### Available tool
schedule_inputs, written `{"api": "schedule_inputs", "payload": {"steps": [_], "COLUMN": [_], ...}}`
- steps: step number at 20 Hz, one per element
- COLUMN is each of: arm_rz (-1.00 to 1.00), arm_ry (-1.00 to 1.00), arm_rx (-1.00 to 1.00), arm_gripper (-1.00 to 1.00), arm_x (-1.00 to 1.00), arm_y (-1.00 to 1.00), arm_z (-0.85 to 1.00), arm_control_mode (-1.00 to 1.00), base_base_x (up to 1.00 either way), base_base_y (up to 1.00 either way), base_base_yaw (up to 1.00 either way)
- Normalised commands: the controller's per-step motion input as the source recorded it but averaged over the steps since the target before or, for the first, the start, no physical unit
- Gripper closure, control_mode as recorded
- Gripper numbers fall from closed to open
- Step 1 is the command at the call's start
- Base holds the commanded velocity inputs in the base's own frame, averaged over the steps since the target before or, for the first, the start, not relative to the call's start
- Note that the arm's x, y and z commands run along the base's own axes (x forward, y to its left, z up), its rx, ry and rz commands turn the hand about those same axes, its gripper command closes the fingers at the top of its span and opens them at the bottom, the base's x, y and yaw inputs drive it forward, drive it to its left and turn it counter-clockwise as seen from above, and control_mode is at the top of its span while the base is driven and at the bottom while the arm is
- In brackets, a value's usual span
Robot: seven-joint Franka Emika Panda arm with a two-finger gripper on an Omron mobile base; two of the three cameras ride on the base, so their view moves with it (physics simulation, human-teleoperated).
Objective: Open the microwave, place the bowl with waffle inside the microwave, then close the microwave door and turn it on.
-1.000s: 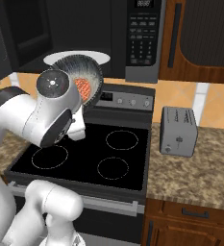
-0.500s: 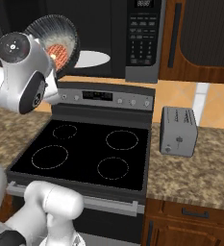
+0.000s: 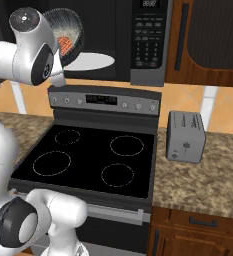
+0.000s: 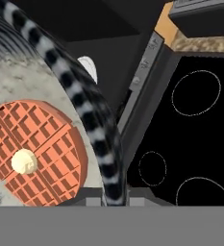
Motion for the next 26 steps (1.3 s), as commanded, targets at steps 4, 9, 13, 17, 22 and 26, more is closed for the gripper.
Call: {"api": "schedule_inputs", "payload": {"steps": [4,9,13,17,22,26], "arm_rz": [0.00,0.00,0.00,0.00,0.00,0.00], "arm_ry": [0.01,0.04,0.10,0.16,0.07,0.00], "arm_rx": [0.00,0.00,0.00,0.00,0.00,0.00], "arm_gripper": [1.00,1.00,1.00,1.00,1.00,-1.00], "arm_x": [0.83,0.87,0.90,0.79,0.76,0.26], "arm_y": [0.02,0.20,0.41,0.22,0.01,0.00], "arm_z": [-0.34,-0.29,-0.01,0.00,-0.04,-0.25], "arm_control_mode": [-1.00,-1.00,-1.00,-1.00,-1.00,-1.00], "base_base_x": [0.00,0.00,0.00,0.00,0.00,0.00], "base_base_y": [0.00,0.00,0.00,0.00,0.00,0.00], "base_base_yaw": [0.00,0.00,0.00,0.00,0.00,0.00]}}
